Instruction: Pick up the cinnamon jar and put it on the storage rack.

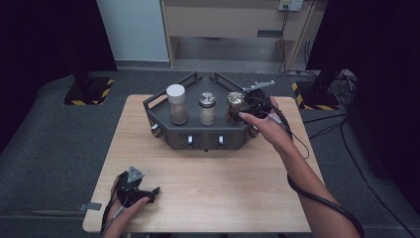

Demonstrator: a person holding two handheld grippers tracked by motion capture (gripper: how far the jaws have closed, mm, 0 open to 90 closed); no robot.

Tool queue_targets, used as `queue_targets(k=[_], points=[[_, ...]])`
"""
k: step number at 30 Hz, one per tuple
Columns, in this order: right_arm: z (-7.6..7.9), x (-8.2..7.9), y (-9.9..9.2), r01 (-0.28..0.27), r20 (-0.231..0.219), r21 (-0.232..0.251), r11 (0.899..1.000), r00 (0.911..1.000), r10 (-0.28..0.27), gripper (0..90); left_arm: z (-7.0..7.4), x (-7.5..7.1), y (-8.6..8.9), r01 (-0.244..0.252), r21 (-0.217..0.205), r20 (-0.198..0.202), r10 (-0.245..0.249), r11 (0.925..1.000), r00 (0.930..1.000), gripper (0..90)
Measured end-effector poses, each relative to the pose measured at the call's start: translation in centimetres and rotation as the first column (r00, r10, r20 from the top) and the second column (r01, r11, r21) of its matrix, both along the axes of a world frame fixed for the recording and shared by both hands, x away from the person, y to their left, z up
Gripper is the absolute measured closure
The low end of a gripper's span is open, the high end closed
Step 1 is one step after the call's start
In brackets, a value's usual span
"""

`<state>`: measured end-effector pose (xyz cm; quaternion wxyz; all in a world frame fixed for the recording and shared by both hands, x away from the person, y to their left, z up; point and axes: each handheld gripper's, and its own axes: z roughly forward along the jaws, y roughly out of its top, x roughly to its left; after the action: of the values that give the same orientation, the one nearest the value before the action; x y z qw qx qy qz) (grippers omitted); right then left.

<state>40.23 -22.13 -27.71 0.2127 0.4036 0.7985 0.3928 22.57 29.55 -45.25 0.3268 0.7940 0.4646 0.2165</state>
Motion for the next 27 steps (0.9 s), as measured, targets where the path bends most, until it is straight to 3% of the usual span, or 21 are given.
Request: queue_targets(k=[13,27], points=[[0.4,-2.4,-2.5,0.007,0.026,0.038,0.999,0.9996,-0.008,5.1,0.0,0.0,0.0,0.0,0.0,0.0,0.0,1.0,1.0,0.0],[-0.1,-4.6,-3.7,0.008,0.035,0.015,1.0,0.9993,-0.009,4.9,0.0,0.0,0.0,0.0,0.0,0.0,0.0,1.0,1.0,0.0]])
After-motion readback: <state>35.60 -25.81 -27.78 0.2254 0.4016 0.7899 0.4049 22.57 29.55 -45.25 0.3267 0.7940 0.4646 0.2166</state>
